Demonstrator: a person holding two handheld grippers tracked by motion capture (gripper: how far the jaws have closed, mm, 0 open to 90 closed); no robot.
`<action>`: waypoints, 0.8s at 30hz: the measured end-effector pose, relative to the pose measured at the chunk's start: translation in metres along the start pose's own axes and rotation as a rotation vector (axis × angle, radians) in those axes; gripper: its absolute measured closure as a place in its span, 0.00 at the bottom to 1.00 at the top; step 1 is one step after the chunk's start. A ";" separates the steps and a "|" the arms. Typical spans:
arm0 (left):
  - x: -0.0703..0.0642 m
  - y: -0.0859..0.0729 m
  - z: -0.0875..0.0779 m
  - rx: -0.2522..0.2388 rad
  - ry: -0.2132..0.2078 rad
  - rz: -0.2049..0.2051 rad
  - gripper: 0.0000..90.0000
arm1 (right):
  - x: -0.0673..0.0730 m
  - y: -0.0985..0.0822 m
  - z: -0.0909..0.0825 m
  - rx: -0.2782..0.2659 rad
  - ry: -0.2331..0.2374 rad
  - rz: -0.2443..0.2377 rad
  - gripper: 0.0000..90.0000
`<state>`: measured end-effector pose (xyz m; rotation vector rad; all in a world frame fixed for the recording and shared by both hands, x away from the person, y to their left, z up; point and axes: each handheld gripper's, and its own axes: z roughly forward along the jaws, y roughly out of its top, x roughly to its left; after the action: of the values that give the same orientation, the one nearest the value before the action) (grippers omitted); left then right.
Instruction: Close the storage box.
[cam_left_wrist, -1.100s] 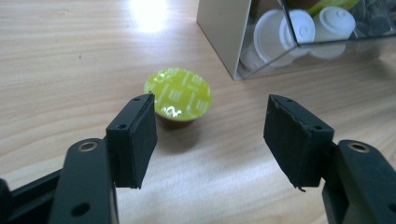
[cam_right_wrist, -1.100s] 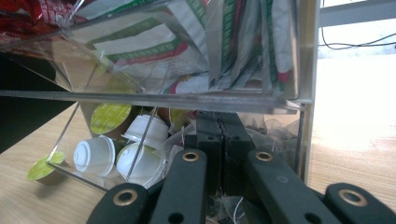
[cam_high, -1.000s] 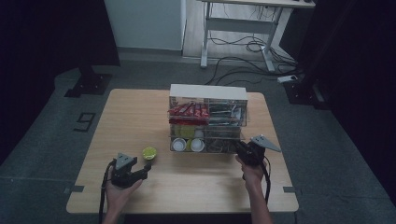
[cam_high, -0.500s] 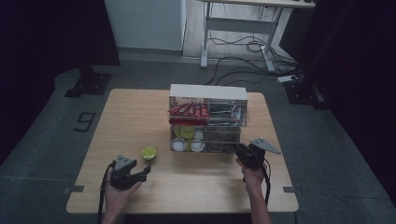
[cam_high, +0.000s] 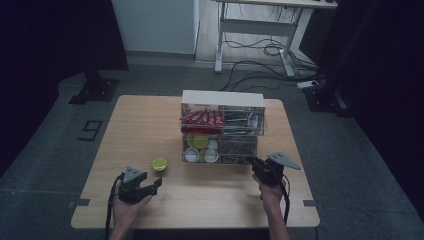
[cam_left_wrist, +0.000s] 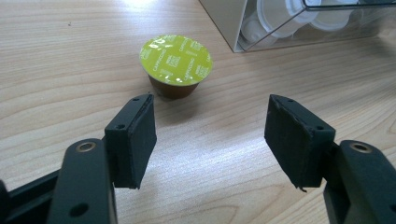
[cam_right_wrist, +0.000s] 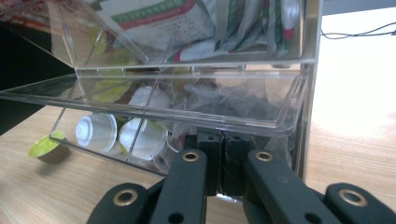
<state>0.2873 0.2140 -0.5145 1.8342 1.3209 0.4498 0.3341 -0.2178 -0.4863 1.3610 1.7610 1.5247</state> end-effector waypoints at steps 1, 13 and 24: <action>0.000 0.000 0.000 0.000 0.000 0.000 0.38 | 0.000 0.000 0.000 0.000 0.000 0.000 0.98; 0.002 -0.001 0.002 0.009 -0.004 -0.006 0.38 | -0.001 -0.011 0.002 0.041 -0.010 -0.005 0.98; 0.002 -0.001 0.002 0.014 -0.005 -0.006 0.38 | -0.002 -0.019 0.001 0.075 -0.016 -0.009 0.98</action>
<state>0.2888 0.2150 -0.5172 1.8413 1.3285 0.4342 0.3286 -0.2175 -0.5051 1.3950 1.8293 1.4524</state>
